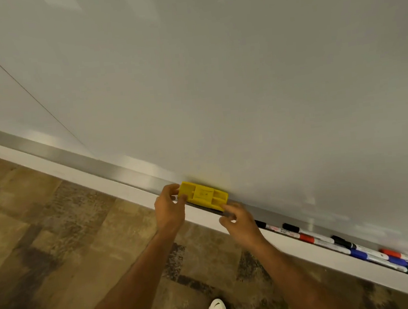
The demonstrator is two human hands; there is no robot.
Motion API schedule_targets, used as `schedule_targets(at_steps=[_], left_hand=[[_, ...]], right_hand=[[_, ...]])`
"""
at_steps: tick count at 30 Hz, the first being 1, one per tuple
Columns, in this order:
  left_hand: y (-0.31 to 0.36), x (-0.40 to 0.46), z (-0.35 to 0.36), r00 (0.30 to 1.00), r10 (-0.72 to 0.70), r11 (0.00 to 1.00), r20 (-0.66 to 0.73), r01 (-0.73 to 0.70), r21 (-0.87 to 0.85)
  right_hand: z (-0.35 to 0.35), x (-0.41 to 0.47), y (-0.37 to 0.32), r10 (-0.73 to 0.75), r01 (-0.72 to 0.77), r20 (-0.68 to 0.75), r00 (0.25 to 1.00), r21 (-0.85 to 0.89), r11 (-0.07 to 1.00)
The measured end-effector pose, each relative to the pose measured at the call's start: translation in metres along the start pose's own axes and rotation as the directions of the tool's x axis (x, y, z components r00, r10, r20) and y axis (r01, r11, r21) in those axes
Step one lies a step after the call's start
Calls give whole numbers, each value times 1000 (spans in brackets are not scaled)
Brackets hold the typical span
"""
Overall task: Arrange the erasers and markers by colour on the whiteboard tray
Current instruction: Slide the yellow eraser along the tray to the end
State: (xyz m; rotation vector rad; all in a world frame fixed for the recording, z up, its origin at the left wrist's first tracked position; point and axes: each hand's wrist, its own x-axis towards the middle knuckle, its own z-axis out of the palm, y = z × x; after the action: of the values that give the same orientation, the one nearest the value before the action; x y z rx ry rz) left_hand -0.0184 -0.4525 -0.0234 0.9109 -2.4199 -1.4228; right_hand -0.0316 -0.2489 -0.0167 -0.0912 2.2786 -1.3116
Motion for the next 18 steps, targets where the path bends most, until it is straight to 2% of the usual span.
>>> schedule_targets(at_steps=[7, 12, 18], left_hand=[[-19, 45, -8, 998, -66, 998, 10, 66, 5], [-29, 60, -8, 993, -117, 993, 23, 116, 26], [-33, 68, -9, 997, -82, 995, 3, 82, 65]], right_hand=[[32, 30, -7, 10, -2, 113, 994, -70, 998], [49, 39, -9, 17, -8, 128, 992, -68, 998], [56, 49, -8, -18, 29, 135, 991, -79, 996]])
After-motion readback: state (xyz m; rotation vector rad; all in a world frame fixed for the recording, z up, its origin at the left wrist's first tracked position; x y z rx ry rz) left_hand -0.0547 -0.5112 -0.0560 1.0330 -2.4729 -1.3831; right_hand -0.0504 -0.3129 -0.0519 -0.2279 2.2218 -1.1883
